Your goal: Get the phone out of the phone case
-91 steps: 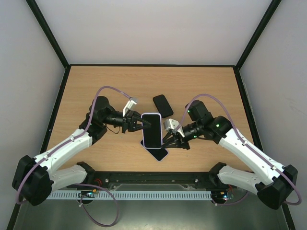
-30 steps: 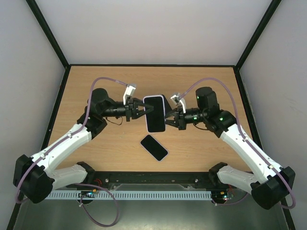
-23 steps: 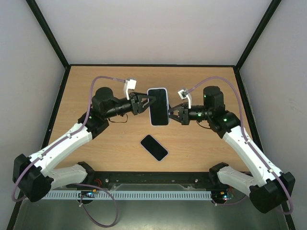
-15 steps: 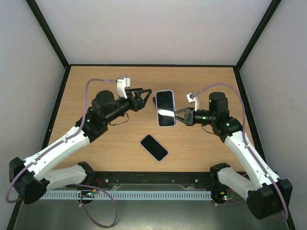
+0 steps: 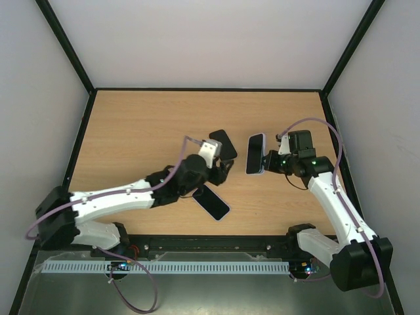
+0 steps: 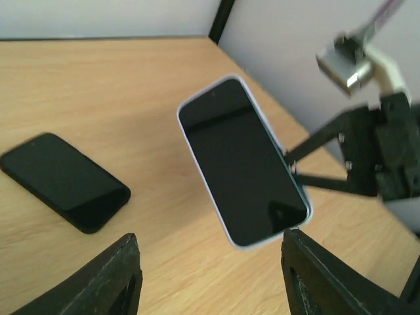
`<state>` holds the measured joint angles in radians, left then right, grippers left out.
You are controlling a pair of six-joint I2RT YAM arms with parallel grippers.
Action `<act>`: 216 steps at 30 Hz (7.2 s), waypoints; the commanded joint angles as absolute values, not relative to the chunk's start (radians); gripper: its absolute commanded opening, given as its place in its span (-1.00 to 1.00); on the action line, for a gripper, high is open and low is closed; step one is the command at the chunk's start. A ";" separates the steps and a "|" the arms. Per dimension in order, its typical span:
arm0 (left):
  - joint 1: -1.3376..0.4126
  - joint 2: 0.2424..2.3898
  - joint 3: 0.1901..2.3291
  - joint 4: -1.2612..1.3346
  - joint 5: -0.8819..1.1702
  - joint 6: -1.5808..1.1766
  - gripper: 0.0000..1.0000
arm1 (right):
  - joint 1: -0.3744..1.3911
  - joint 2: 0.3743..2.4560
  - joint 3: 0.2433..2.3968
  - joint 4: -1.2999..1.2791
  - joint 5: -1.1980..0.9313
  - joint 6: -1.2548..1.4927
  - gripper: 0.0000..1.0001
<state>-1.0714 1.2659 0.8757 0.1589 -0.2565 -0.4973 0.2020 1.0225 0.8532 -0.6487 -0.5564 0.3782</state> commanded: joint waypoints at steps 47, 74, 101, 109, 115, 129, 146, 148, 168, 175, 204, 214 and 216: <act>-1.348 2.045 1.114 0.514 -0.640 -0.006 0.13 | 0.196 1.173 0.621 -0.403 -0.415 0.321 -0.96; -1.317 2.057 1.092 0.598 -0.710 0.044 0.18 | 0.196 1.253 0.618 -0.410 -0.504 0.294 -0.96; -1.267 2.191 1.166 0.688 -1.019 0.304 0.07 | 0.195 1.313 0.641 -0.451 -0.672 0.234 -0.96; -1.264 2.157 1.138 0.728 -1.034 0.323 -0.49 | 0.196 1.324 0.647 -0.460 -0.681 0.229 -0.96; -1.256 2.039 1.083 0.695 -1.002 0.203 -0.94 | 0.195 1.271 0.629 -0.422 -0.611 0.255 -0.96; -1.256 1.803 0.983 0.576 -0.902 -0.079 -0.95 | 0.196 1.154 0.589 -0.367 -0.501 0.287 -0.96; -1.253 1.666 0.941 0.595 -0.876 -0.137 -0.95 | 0.196 1.096 0.632 -0.385 -0.456 0.284 -0.96; -1.245 1.668 0.947 0.596 -0.865 -0.150 -0.95 | 0.197 1.090 0.646 -0.380 -0.484 0.269 -0.96; -1.192 1.671 0.979 0.722 -0.858 -0.174 -0.95 | 0.403 1.262 1.022 -0.672 -0.091 -0.022 -0.96; -1.170 1.577 0.865 0.763 -0.831 -0.186 -0.95 | 0.403 1.216 1.007 -0.694 -0.060 -0.142 -0.96; -1.112 1.468 0.743 0.346 -0.992 -0.135 -0.95 | -0.080 1.439 1.005 -0.430 -0.294 -0.301 -0.96; -1.060 1.573 0.796 0.229 -1.003 -0.134 -0.95 | -0.250 1.706 1.085 -0.415 -0.395 -0.313 -0.93; -1.049 1.601 0.807 0.211 -0.996 -0.134 -0.95 | -0.254 1.717 1.089 -0.408 -0.386 -0.287 -0.58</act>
